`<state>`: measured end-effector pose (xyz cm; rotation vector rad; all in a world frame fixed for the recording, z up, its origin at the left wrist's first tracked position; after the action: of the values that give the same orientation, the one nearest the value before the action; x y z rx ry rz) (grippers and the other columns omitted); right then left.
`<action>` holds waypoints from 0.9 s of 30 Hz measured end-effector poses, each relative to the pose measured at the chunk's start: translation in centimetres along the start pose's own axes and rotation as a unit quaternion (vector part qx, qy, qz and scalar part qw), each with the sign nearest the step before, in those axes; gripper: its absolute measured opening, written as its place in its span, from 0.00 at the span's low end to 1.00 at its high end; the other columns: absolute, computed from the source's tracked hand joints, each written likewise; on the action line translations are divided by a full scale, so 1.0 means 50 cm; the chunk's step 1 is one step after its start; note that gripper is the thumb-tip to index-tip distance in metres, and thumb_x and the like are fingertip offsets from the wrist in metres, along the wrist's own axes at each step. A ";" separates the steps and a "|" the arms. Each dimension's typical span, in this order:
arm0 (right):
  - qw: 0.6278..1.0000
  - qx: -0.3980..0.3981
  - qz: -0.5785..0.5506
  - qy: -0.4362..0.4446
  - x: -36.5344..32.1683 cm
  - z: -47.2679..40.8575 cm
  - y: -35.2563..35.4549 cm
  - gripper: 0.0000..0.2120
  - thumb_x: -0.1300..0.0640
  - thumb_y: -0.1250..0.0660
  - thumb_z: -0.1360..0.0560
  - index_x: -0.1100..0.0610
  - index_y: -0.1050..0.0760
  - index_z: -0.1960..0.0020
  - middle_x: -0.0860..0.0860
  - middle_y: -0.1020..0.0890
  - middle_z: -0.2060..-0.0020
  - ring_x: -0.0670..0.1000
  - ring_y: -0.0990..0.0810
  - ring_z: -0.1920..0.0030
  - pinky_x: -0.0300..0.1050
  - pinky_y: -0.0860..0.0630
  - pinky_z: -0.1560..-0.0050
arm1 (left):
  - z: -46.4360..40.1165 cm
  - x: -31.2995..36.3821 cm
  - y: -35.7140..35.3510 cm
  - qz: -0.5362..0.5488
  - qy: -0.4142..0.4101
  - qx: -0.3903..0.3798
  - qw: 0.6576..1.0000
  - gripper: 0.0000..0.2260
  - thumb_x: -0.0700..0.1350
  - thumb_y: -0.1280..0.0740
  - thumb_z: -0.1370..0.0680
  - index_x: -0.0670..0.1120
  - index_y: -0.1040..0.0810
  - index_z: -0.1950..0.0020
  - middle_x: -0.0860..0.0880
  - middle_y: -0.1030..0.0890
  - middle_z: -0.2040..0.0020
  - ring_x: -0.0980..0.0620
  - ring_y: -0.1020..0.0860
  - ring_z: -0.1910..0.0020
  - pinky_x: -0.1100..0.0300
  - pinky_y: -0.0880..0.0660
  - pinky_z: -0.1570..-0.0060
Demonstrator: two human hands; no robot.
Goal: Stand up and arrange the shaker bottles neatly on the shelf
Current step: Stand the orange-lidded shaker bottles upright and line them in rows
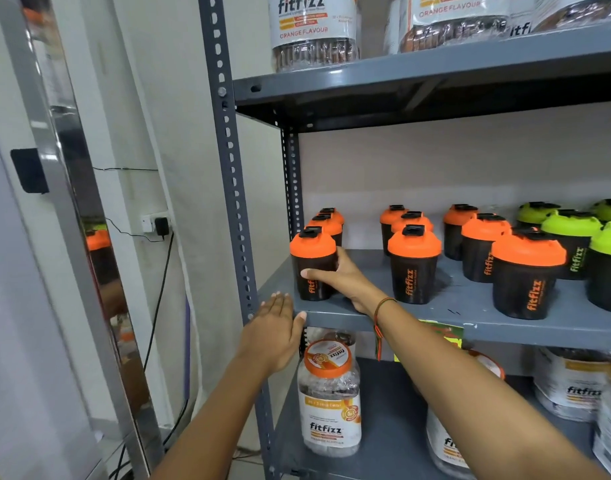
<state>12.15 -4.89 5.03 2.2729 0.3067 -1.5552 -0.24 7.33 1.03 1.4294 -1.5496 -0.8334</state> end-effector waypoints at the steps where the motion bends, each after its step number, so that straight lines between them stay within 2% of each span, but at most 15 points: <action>1: 1.000 0.002 0.013 0.005 -0.002 0.008 0.000 0.42 0.50 0.19 0.36 0.50 0.37 0.28 0.50 0.24 0.35 0.53 0.26 0.32 0.49 0.28 0.35 | -0.001 -0.001 -0.002 0.004 0.004 -0.001 1.000 0.28 0.58 0.55 0.19 0.44 0.46 0.23 0.44 0.42 0.23 0.47 0.45 0.24 0.51 0.47 0.27; 4: 0.996 0.051 0.065 0.032 -0.024 0.044 0.014 0.45 0.42 0.21 0.36 0.47 0.39 0.26 0.50 0.27 0.31 0.52 0.28 0.31 0.54 0.30 0.30 | -0.007 0.000 0.002 0.033 0.031 -0.016 0.999 0.31 0.62 0.51 0.21 0.45 0.45 0.24 0.45 0.40 0.23 0.46 0.43 0.25 0.47 0.41 0.29; 6: 0.978 0.133 0.126 0.097 -0.058 0.087 0.038 0.39 0.40 0.25 0.31 0.47 0.37 0.26 0.49 0.28 0.31 0.49 0.29 0.32 0.51 0.28 0.32 | -0.015 -0.002 0.013 0.085 0.056 -0.009 0.995 0.35 0.65 0.44 0.24 0.47 0.44 0.25 0.45 0.32 0.27 0.44 0.33 0.30 0.46 0.31 0.36; 8: 0.930 0.232 0.191 0.213 -0.103 0.146 0.067 0.28 0.44 0.28 0.27 0.49 0.30 0.30 0.47 0.25 0.36 0.45 0.28 0.35 0.46 0.27 0.35 | -0.023 0.000 0.033 0.181 0.080 0.024 0.980 0.39 0.69 0.37 0.31 0.50 0.42 0.27 0.47 0.24 0.34 0.45 0.24 0.39 0.47 0.24 0.43; 10: 0.854 0.337 0.240 0.314 -0.143 0.214 0.098 0.23 0.51 0.27 0.27 0.55 0.26 0.34 0.49 0.23 0.40 0.45 0.27 0.38 0.42 0.30 0.35 | -0.035 0.010 0.047 0.274 0.097 0.062 0.955 0.42 0.66 0.30 0.34 0.51 0.43 0.26 0.48 0.26 0.33 0.44 0.25 0.37 0.48 0.26 0.41; 12: 0.799 0.420 0.260 0.344 -0.157 0.258 0.134 0.25 0.55 0.26 0.28 0.59 0.28 0.34 0.54 0.24 0.38 0.51 0.29 0.36 0.42 0.34 0.32 | -0.054 0.025 0.053 0.310 0.120 0.072 0.940 0.45 0.62 0.26 0.34 0.48 0.44 0.25 0.44 0.29 0.30 0.42 0.28 0.34 0.48 0.29 0.40; 13: 0.793 0.442 0.263 0.327 -0.153 0.264 0.155 0.29 0.55 0.25 0.28 0.60 0.31 0.31 0.56 0.26 0.35 0.53 0.31 0.33 0.44 0.36 0.30 | -0.064 0.031 0.052 0.321 0.128 0.073 0.936 0.45 0.60 0.25 0.35 0.47 0.44 0.26 0.44 0.28 0.30 0.42 0.27 0.35 0.47 0.28 0.40; 15: 0.817 0.445 0.269 0.247 -0.131 0.256 0.198 0.39 0.51 0.24 0.29 0.60 0.39 0.25 0.57 0.33 0.29 0.55 0.37 0.27 0.47 0.42 0.25 | -0.081 0.036 0.043 0.342 0.138 0.061 0.927 0.44 0.60 0.23 0.37 0.48 0.39 0.29 0.45 0.24 0.35 0.43 0.24 0.39 0.47 0.26 0.41; 17: 0.855 0.405 0.287 0.153 -0.100 0.238 0.232 0.48 0.46 0.23 0.31 0.60 0.46 0.22 0.57 0.38 0.24 0.56 0.43 0.23 0.46 0.47 0.25 | -0.094 0.033 0.029 0.354 0.146 0.044 0.923 0.44 0.66 0.24 0.44 0.51 0.35 0.34 0.48 0.21 0.39 0.46 0.22 0.44 0.45 0.24 0.44; 19: 0.881 0.354 0.305 0.077 -0.072 0.221 0.257 0.52 0.42 0.22 0.34 0.58 0.47 0.21 0.57 0.37 0.24 0.58 0.40 0.24 0.50 0.40 0.27 | -0.113 0.021 0.002 0.343 0.148 0.032 0.927 0.46 0.72 0.26 0.50 0.54 0.32 0.37 0.51 0.20 0.42 0.47 0.21 0.46 0.45 0.23 0.47; 23: 0.913 0.274 0.300 -0.044 -0.017 0.194 0.285 0.49 0.36 0.22 0.40 0.56 0.39 0.29 0.57 0.25 0.33 0.61 0.26 0.33 0.57 0.26 0.37 | -0.122 0.021 -0.012 0.312 0.159 0.039 0.936 0.44 0.74 0.28 0.49 0.54 0.31 0.39 0.50 0.19 0.44 0.45 0.22 0.46 0.45 0.23 0.48; 27: 0.917 0.250 0.303 -0.072 0.008 0.181 0.294 0.42 0.35 0.22 0.40 0.56 0.34 0.37 0.57 0.20 0.39 0.60 0.22 0.38 0.59 0.23 0.41 | -0.118 0.024 -0.006 0.306 0.170 0.052 0.935 0.36 0.69 0.27 0.42 0.51 0.28 0.41 0.49 0.18 0.47 0.45 0.21 0.48 0.50 0.24 0.53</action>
<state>10.17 -22.01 4.34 2.2459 -0.8523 -1.5450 5.22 6.52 3.40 0.9930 -1.6387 -0.1227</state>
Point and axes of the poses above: each hand's wrist, its own z-axis away from the middle knuckle, its own y-axis out of the back of the hand, x = y × z, the point moved 6 cm from there along -z, towards the middle knuckle
